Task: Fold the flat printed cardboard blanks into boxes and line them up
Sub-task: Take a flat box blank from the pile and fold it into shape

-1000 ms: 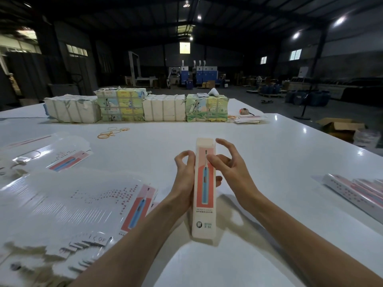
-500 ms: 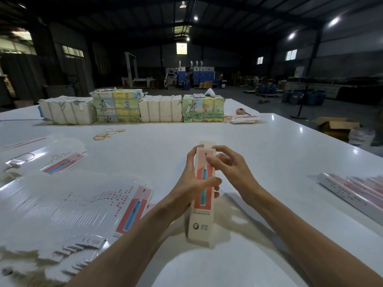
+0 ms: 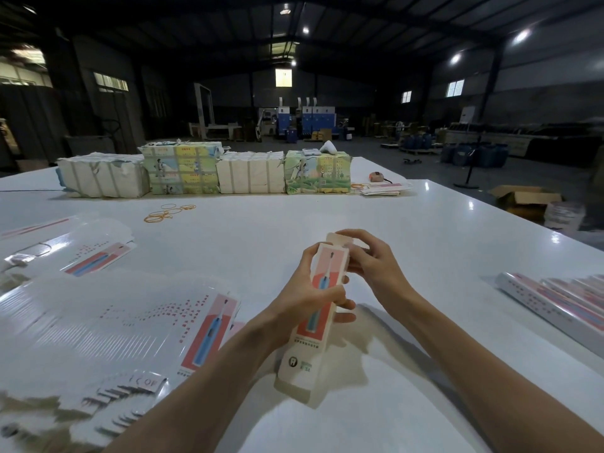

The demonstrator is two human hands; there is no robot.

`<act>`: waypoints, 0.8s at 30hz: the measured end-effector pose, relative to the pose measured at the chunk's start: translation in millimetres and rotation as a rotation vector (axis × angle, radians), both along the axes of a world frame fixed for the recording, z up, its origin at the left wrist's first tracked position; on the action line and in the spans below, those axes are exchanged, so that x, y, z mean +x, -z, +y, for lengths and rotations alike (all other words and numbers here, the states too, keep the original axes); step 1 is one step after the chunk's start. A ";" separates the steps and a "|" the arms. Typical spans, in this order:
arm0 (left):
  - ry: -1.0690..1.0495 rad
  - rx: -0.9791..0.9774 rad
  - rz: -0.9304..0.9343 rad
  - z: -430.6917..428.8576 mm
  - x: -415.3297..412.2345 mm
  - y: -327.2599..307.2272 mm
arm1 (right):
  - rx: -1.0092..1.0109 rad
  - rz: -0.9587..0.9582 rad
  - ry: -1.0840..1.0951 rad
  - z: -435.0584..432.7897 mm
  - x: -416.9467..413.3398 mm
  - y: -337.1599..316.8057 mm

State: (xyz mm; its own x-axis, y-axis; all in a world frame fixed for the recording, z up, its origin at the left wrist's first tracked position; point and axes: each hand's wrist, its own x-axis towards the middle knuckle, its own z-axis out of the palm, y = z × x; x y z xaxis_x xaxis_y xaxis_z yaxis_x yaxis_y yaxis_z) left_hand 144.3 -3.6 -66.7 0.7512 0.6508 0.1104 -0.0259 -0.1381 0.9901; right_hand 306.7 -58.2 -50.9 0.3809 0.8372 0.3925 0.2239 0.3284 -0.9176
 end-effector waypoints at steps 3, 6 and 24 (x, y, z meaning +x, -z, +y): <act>0.009 0.019 0.011 -0.3 -1.2 -0.5 | 0.041 -0.098 0.047 -0.3 0.1 -2.2; -0.013 0.063 0.020 0.5 -1.2 -0.5 | 0.021 -0.075 0.012 -0.9 1.7 -6.6; 0.011 0.233 -0.001 5.7 -3.7 8.3 | -0.200 0.398 -0.153 -4.8 14.0 -17.9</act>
State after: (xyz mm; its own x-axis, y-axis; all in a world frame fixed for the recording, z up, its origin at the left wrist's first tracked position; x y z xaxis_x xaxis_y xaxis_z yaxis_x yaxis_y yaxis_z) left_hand 140.6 2.1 -75.1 0.7582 0.5991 0.2573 -0.0297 -0.3624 0.9315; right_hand 320.7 -63.0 -33.0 0.3356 0.9397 0.0659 -0.1956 0.1379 -0.9709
